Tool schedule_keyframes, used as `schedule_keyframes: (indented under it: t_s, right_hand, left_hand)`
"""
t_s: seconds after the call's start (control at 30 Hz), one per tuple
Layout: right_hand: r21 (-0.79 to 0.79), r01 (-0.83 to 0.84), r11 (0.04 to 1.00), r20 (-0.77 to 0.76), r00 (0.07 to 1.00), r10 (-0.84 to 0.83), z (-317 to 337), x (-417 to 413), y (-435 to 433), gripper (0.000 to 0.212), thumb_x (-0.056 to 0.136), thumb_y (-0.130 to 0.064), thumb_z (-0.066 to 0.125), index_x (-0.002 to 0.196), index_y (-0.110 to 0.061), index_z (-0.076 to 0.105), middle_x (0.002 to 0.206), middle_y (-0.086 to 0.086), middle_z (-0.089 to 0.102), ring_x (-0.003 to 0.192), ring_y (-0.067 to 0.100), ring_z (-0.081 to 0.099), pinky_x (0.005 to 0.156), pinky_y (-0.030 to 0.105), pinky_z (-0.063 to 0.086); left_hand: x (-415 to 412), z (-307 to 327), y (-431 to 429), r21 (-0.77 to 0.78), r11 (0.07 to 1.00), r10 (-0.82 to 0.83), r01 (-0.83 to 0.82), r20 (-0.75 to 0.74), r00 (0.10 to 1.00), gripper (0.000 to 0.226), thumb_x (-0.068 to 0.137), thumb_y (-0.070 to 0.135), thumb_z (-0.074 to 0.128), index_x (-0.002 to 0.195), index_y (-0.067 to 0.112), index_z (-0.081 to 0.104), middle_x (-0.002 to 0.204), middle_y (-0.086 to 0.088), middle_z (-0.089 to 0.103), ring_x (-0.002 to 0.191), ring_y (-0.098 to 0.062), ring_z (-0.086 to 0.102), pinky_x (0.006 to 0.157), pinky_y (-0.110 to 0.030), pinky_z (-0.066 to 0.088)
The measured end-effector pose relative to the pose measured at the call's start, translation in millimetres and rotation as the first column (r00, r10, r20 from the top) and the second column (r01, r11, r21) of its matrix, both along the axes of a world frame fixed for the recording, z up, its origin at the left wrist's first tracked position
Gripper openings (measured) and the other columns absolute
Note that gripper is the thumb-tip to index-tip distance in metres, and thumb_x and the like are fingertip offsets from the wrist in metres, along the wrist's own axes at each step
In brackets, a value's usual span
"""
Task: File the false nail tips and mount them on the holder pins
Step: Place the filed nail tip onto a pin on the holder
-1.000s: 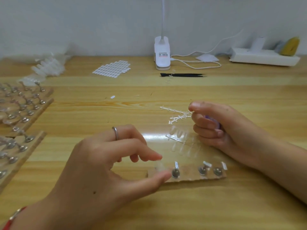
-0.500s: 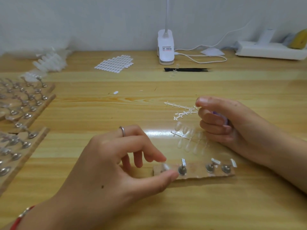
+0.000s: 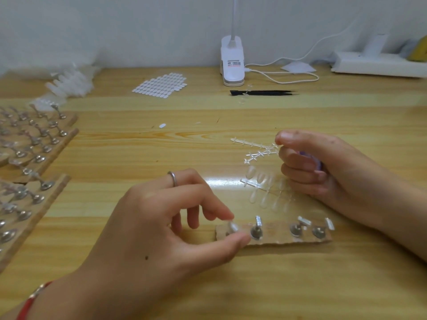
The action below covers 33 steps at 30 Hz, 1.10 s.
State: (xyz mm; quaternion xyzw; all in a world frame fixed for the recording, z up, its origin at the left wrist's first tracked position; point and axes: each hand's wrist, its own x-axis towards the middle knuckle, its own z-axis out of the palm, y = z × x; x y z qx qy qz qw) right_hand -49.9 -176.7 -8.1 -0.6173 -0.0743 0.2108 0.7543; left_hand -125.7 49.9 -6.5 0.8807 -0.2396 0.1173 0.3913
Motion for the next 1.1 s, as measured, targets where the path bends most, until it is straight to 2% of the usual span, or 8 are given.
schedule_keyframes:
  t_s: [0.5,0.6,0.67,0.73,0.83,0.9,1.0,1.1]
  right_hand:
    - [0.026,-0.002,1.0,-0.025,1.0,0.003,-0.3,0.4,0.1,0.018,0.078,-0.028,0.065,0.064,-0.025,0.055,0.056,-0.006,0.028,0.041,0.005,0.02,0.034,0.016,0.018]
    - [-0.088,0.025,0.996,0.016,1.0,-0.023,8.2,-3.5,2.0,0.015,0.073,-0.035,0.069,0.067,-0.024,0.061,0.053,-0.007,0.032,0.041,0.006,0.022,0.035,0.016,0.02]
    - [-0.456,0.136,0.879,0.292,0.956,0.004,13.2,-7.7,-1.7,0.028,0.068,-0.055,0.07,0.076,-0.028,0.068,0.05,-0.011,0.037,0.041,0.005,0.029,0.038,0.013,0.026]
    - [-0.735,0.314,0.601,0.524,0.825,0.211,14.3,-11.0,-3.6,0.046,0.059,-0.075,0.064,0.088,-0.04,0.066,0.048,-0.015,0.041,0.044,0.004,0.039,0.045,0.016,0.029]
    - [-0.867,0.347,0.359,0.472,0.803,0.363,13.4,-13.7,1.3,0.059,0.047,-0.087,0.056,0.09,-0.046,0.058,0.064,-0.048,0.044,0.063,-0.014,0.047,0.053,0.02,0.035]
    - [-0.871,0.284,0.401,0.429,0.837,0.34,9.9,-10.6,1.1,0.051,0.049,-0.079,0.065,0.083,-0.042,0.06,0.057,-0.043,0.046,0.06,-0.015,0.047,0.051,0.019,0.033]
    - [-0.775,0.151,0.614,0.358,0.905,0.229,9.3,-3.9,-2.8,0.036,0.056,-0.053,0.08,0.076,-0.029,0.063,0.047,-0.018,0.047,0.045,-0.001,0.041,0.048,0.015,0.032]
    - [-0.671,0.085,0.736,0.306,0.936,0.171,10.5,1.2,-5.3,0.026,0.063,-0.036,0.081,0.067,-0.023,0.058,0.052,-0.011,0.047,0.047,0.006,0.041,0.05,0.014,0.035]
  left_hand:
    - [1.6,-3.8,1.4,-0.02,1.0,0.002,-0.003,-0.071,0.997,0.02,0.065,0.051,0.077,0.07,0.035,0.068,0.072,0.008,0.061,0.059,-0.014,0.056,0.043,-0.02,0.04]
    - [1.9,-4.8,1.2,-0.005,1.0,0.019,-0.019,-0.087,0.996,0.023,0.063,0.054,0.075,0.069,0.034,0.066,0.072,0.009,0.061,0.059,-0.012,0.056,0.045,-0.013,0.037]
    - [2.5,-4.7,0.8,0.023,0.999,0.033,-0.031,-0.079,0.996,0.024,0.062,0.056,0.074,0.069,0.035,0.065,0.072,0.011,0.061,0.059,-0.011,0.056,0.045,-0.013,0.037]
    - [1.9,-3.8,0.7,0.055,0.998,0.04,-0.036,-0.073,0.997,0.024,0.063,0.057,0.072,0.07,0.036,0.064,0.072,0.012,0.061,0.06,-0.01,0.057,0.045,-0.014,0.037]
    - [-0.4,-0.4,-0.3,0.063,0.997,0.056,-0.05,-0.093,0.994,0.035,0.058,0.065,0.07,0.081,0.04,0.065,0.077,0.013,0.061,0.058,-0.007,0.056,0.045,-0.012,0.038]
    - [0.1,3.5,-0.8,-0.057,0.995,0.067,-0.077,-0.159,0.985,0.049,0.056,0.072,0.066,0.093,0.039,0.064,0.079,0.012,0.063,0.056,-0.005,0.056,0.045,-0.013,0.041]
    - [10.1,5.1,2.0,-0.24,0.959,0.089,-0.15,-0.246,0.965,0.045,0.061,0.066,0.062,0.096,0.036,0.063,0.08,0.012,0.064,0.063,-0.004,0.059,0.052,-0.023,0.047]
    - [26.4,5.1,-0.4,-0.229,0.957,0.103,-0.179,-0.309,0.946,0.035,0.063,0.059,0.062,0.09,0.037,0.064,0.079,0.014,0.065,0.067,0.0,0.058,0.059,-0.025,0.046]
